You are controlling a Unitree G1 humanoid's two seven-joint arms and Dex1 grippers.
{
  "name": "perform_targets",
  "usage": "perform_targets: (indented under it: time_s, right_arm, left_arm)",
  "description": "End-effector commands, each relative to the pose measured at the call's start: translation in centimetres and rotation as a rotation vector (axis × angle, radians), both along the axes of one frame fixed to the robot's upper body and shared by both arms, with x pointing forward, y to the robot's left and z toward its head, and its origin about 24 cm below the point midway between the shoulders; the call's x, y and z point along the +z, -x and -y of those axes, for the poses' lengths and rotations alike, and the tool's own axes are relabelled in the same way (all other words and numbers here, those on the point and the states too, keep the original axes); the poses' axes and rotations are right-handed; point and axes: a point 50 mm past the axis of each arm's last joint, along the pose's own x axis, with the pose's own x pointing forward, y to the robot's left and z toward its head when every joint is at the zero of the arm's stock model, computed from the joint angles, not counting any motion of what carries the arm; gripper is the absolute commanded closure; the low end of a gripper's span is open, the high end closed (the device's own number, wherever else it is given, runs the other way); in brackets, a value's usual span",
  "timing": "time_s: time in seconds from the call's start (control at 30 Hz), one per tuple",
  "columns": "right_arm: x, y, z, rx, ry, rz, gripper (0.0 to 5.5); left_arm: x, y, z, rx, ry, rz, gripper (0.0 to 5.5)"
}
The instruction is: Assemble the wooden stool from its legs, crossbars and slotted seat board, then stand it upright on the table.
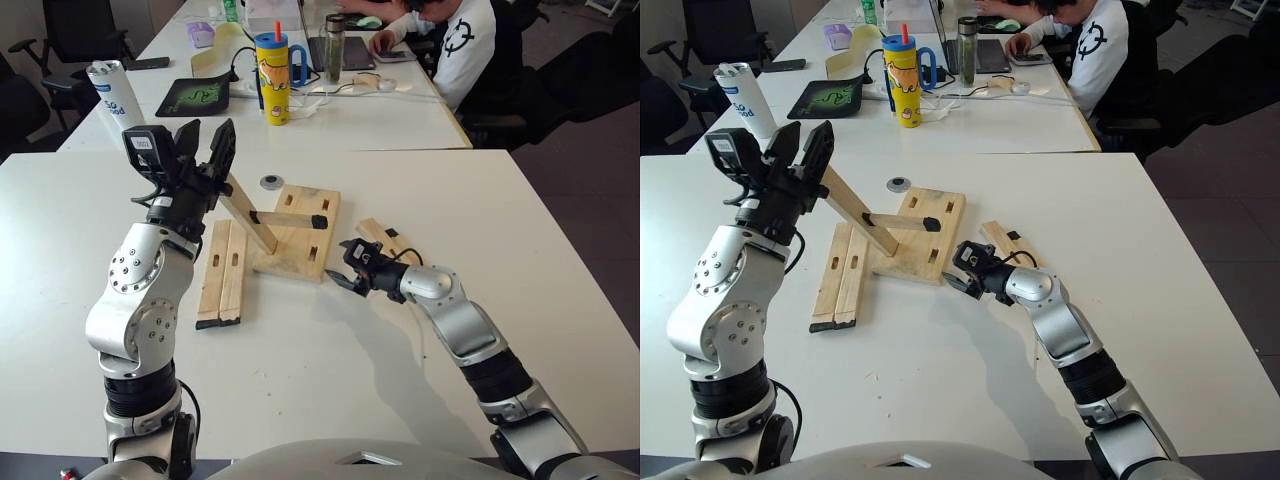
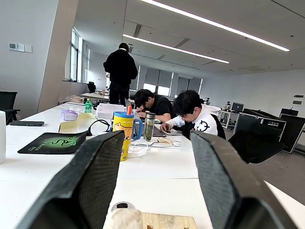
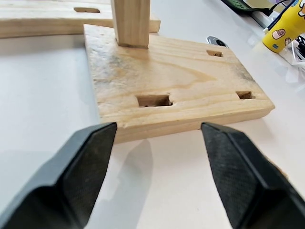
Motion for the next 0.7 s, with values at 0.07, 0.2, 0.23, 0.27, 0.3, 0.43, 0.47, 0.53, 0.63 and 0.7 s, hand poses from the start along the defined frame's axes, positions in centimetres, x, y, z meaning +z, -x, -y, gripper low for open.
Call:
perform_targets:
  time_s: [0.07, 0.2, 0.23, 0.27, 0.3, 0.43, 0.47, 0.53, 0.63, 0.7]
  right_arm:
    - [0.0, -0.1, 0.2, -0.023, -0.003, 0.008, 2.21]
    - [0.7, -0.6, 0.5, -0.060, -0.055, 0.031, 2.21]
    - [0.9, -0.7, 0.6, -0.069, -0.075, 0.040, 2.21]
    - [1.8, -1.1, 0.7, -0.102, -0.131, 0.069, 2.21]
    - [2.5, -1.6, 0.8, -0.132, -0.178, 0.103, 2.21]
    - [3.7, -1.8, 1.6, -0.181, -0.243, 0.143, 2.21]
    - [3.8, -1.6, 1.8, -0.179, -0.247, 0.141, 2.21]
    - [4.3, -1.3, 2.3, -0.180, -0.272, 0.128, 2.21]
    - [5.5, -1.9, 2.7, -0.203, -0.313, 0.140, 2.21]
    - [6.4, -2.8, 2.9, -0.266, -0.357, 0.187, 2.21]
  left_arm:
    - [1.0, -0.1, -0.6, 0.014, 0.012, 0.047, 2.95]
    - [3.9, 0.3, -2.9, 0.085, 0.148, 0.196, 2.95]
    - [4.3, 0.4, -3.4, 0.099, 0.181, 0.219, 2.95]
    - [4.7, 0.6, -4.3, 0.121, 0.217, 0.245, 2.95]
    - [4.9, 0.8, -5.2, 0.141, 0.271, 0.259, 2.95]
    - [2.7, 1.0, -8.2, 0.246, 0.361, 0.174, 2.95]
    - [1.5, 1.0, -8.7, 0.262, 0.339, 0.110, 2.95]
    - [-1.5, 1.0, -9.1, 0.294, 0.251, -0.064, 2.95]
    - [-6.0, 1.7, -8.9, 0.258, 0.155, -0.301, 2.95]
    - [-8.7, 2.4, -7.8, 0.198, 0.097, -0.451, 2.95]
